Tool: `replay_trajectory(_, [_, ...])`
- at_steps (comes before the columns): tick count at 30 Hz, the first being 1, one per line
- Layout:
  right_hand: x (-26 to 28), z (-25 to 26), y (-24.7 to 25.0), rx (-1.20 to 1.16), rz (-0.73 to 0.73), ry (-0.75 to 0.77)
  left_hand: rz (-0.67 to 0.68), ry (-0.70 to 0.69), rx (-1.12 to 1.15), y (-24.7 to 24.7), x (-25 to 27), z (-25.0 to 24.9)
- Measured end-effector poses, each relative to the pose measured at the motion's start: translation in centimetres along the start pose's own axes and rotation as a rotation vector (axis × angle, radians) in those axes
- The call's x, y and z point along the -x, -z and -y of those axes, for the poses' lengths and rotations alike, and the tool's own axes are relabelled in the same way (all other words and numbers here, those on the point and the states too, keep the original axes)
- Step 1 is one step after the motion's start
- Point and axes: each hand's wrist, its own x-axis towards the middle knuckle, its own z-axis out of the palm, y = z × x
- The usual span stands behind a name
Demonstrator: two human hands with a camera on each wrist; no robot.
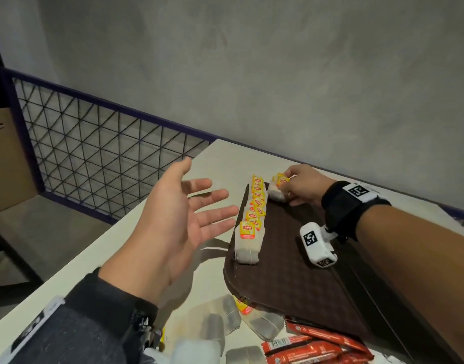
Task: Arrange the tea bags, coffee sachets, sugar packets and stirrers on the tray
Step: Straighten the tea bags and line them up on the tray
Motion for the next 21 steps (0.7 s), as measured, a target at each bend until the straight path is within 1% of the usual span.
replay_trajectory(2, [-0.2,0.1,-0.2,0.006,-0.027,0.004,0.008,0.008,0.006,0.0,0.0,0.1])
replay_trajectory(4, [-0.1,0.3,-0.3,-0.040,-0.031,-0.017,0.014,0.013,0.014,0.0,0.0,0.2])
replay_trajectory(7, [0.3,0.7,-0.5,-0.096,-0.011,-0.043,0.020,0.013,0.025,0.1,-0.1,0.2])
replay_trajectory(13, [1.4,0.9,-0.8,-0.106,0.010,-0.118,0.027,0.015,0.016,0.0,-0.2,0.5])
replay_trajectory(18, [1.3,0.6,-1.2,-0.129,0.043,-0.056,0.029,0.008,0.000,-0.1,-0.2,0.7])
replay_trajectory(21, [1.5,0.8,-1.0,-0.170,0.046,-0.053,0.036,0.007,-0.015,-0.2,-0.3,0.6])
